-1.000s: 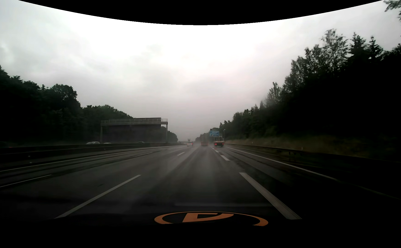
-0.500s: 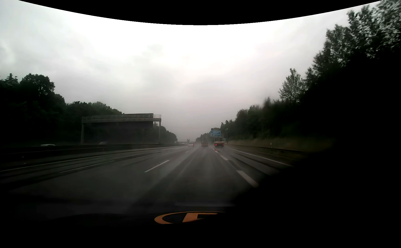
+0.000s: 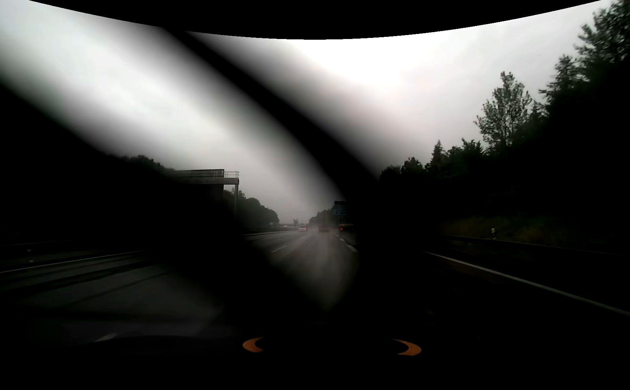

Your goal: Follow the waypoints while adhering to traffic rules and regulations

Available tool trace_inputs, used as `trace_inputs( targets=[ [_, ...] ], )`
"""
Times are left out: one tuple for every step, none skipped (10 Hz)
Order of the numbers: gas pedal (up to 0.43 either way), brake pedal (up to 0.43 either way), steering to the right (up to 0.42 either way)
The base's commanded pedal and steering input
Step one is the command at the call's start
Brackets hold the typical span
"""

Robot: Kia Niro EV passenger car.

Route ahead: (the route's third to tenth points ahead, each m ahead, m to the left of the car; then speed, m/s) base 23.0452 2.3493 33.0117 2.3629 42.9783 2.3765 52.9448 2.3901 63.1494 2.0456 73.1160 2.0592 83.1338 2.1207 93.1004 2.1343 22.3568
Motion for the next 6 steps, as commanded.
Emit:
trace_inputs(
  targets=[
    [0.13, 0.0, -0.002],
    [0.13, 0.0, -0.001],
    [0.13, 0.0, -0.001],
    [0.13, 0.0, 0.0],
    [0.13, 0.0, 0.0],
    [0.13, 0.0, 0.0]
  ],
)
